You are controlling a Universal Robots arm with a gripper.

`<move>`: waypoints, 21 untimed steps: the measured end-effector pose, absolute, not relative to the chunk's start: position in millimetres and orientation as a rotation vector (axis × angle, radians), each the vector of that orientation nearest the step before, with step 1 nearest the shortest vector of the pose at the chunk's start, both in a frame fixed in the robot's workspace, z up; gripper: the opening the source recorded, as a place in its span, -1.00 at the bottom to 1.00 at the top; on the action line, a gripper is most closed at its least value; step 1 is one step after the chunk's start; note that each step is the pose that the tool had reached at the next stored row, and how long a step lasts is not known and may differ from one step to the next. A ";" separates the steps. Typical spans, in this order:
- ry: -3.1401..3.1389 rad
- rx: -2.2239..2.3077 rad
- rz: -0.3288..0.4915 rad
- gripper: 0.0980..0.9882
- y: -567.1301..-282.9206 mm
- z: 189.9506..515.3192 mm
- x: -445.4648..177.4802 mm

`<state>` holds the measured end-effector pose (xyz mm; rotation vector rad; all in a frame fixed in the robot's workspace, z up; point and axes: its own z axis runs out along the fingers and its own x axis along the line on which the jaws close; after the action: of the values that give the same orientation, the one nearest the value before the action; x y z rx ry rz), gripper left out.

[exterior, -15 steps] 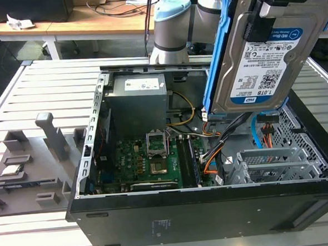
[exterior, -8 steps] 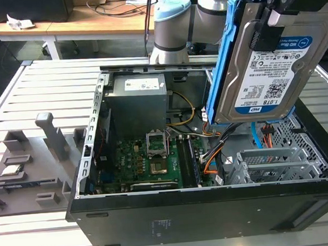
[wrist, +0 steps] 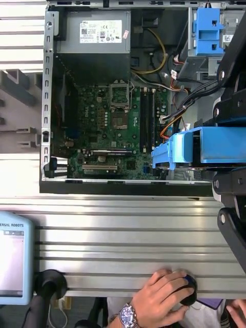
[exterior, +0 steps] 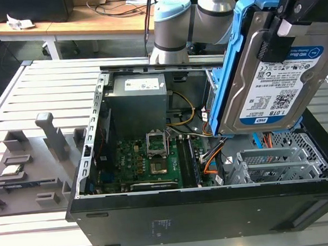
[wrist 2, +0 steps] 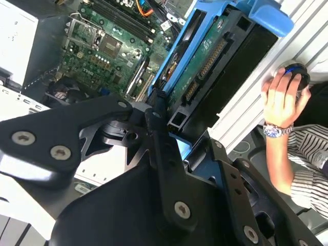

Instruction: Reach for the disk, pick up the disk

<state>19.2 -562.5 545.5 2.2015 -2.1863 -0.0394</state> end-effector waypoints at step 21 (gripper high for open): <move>-2.202 2.214 -0.136 -0.40 -564.0 530.2 66.4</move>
<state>66.4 -564.0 530.2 2.2141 -2.2020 -0.1355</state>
